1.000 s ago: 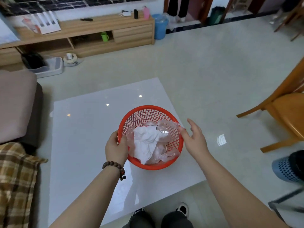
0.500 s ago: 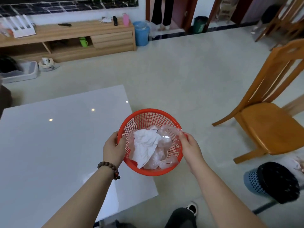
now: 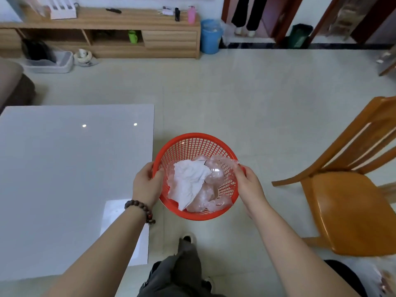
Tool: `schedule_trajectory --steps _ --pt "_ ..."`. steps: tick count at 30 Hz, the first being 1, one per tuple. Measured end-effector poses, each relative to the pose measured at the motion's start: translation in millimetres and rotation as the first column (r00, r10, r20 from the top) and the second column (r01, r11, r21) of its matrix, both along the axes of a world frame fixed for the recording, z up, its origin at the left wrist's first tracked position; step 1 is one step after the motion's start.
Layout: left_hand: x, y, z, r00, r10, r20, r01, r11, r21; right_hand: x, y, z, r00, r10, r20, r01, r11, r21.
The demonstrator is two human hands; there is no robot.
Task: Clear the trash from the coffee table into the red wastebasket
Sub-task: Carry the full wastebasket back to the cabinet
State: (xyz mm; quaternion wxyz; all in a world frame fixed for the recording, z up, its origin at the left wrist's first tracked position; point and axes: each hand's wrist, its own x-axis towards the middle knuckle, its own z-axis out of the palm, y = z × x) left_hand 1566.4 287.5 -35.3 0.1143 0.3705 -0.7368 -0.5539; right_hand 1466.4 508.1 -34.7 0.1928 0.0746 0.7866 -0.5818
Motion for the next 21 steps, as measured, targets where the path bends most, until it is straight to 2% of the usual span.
schedule_trajectory --steps 8,13,21 --pt "-93 -34 -28 0.986 0.162 0.042 -0.163 0.987 0.02 -123 -51 -26 0.982 0.182 0.052 -0.183 0.983 0.013" --pt "-197 -84 -33 0.976 0.214 0.031 -0.215 0.976 0.047 -243 -113 -29 0.968 0.243 0.07 -0.245 0.969 0.03" --pt "-370 -169 -2 0.958 0.286 0.002 -0.285 0.956 0.064 -429 -215 1 0.96 0.275 0.045 -0.277 0.959 0.056"
